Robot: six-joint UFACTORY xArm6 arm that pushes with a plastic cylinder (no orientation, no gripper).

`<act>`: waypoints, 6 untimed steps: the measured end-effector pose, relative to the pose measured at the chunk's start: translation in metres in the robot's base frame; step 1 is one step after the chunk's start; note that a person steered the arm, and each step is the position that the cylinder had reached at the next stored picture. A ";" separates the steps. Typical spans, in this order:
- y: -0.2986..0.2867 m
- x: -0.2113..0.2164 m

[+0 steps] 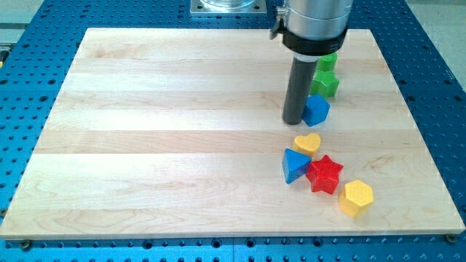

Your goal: Move the triangle in between the red star and heart

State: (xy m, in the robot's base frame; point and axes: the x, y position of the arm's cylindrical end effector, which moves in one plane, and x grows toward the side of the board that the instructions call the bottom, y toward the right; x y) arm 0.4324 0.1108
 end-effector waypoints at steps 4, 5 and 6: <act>-0.084 0.105; -0.039 0.105; -0.009 0.095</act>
